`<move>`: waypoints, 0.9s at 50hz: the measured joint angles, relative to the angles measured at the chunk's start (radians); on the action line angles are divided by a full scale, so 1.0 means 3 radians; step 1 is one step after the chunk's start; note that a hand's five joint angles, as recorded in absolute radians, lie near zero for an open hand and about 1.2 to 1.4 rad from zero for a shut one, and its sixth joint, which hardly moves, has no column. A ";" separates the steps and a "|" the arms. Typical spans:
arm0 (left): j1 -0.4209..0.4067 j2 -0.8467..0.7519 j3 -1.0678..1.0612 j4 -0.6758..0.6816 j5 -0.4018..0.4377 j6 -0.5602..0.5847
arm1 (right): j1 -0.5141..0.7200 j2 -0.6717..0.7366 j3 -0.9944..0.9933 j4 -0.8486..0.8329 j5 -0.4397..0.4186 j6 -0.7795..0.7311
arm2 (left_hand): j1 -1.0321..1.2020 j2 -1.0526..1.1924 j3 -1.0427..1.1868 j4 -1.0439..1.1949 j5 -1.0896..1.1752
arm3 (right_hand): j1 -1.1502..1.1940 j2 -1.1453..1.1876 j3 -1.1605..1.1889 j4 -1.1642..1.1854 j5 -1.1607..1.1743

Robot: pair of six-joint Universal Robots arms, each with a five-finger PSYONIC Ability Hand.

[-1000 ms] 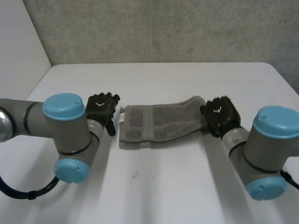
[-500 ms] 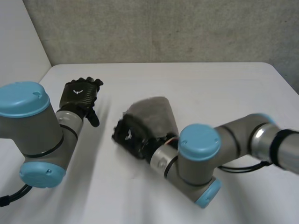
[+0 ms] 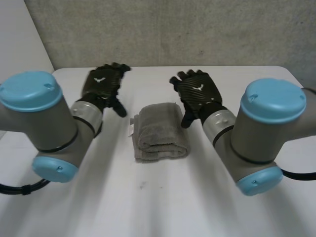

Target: Fold the towel.

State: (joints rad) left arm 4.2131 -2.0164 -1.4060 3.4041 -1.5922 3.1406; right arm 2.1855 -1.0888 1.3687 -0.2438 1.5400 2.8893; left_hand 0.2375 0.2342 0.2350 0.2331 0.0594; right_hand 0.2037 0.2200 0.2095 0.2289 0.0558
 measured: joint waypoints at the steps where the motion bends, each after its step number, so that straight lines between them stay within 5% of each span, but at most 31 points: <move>1: -0.0031 -0.0038 0.0035 -0.0006 0.0050 -0.0059 | -0.0047 0.0017 -0.0036 0.0110 -0.0008 0.0124 | 0.0000 0.0004 0.0002 0.0006 0.0003 | 0.0000 0.0000 0.0000 0.0000 0.0000; 6: -0.0185 -0.0387 0.0246 -0.0081 0.0247 -0.0289 | -0.0165 0.0270 -0.0262 0.0462 -0.0075 0.0430 | 0.0012 0.0018 0.0017 0.0020 0.0025 | 0.0000 0.0000 0.0000 0.0000 -0.0009; 15: -0.0216 -0.0929 0.0488 -0.0474 0.0203 -0.0316 | -0.0214 0.0742 -0.0519 0.0601 -0.0368 0.0572 | 0.0025 0.0039 0.0034 0.0042 0.0047 | 0.0000 0.0000 0.0000 0.0000 -0.0010; 29: -0.0138 -0.0921 0.0435 -0.0697 0.0023 -0.0246 | -0.0229 0.0894 -0.0711 0.0690 -0.0473 0.0538 | 0.0016 0.0032 0.0027 0.0034 0.0028 | 0.0000 0.0000 0.0000 0.0000 -0.0025; 33: -0.0128 -0.0550 0.0387 -0.0730 0.0007 -0.0241 | -0.0251 0.0639 -0.0673 0.0689 -0.0393 0.0535 | 0.0015 0.0023 0.0020 0.0026 0.0017 | 0.0000 0.0000 0.0000 0.0000 -0.0026; 45: 0.0121 0.0725 0.0351 -0.0865 -0.0011 -0.0250 | -0.0620 -0.0535 -0.0276 0.0614 0.0559 0.0429 | -0.0062 -0.0054 -0.0056 -0.0052 -0.0048 | 0.0000 0.0000 0.0000 0.0000 -0.0026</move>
State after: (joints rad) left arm 4.2494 -1.7989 -1.3008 3.1445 -1.5955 3.0657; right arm 1.9996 -1.2494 1.2859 -0.0597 1.7075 3.0180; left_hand 0.2191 0.2180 0.2180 0.2174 0.0451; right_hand 0.2037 0.2200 0.2095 0.2289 0.0482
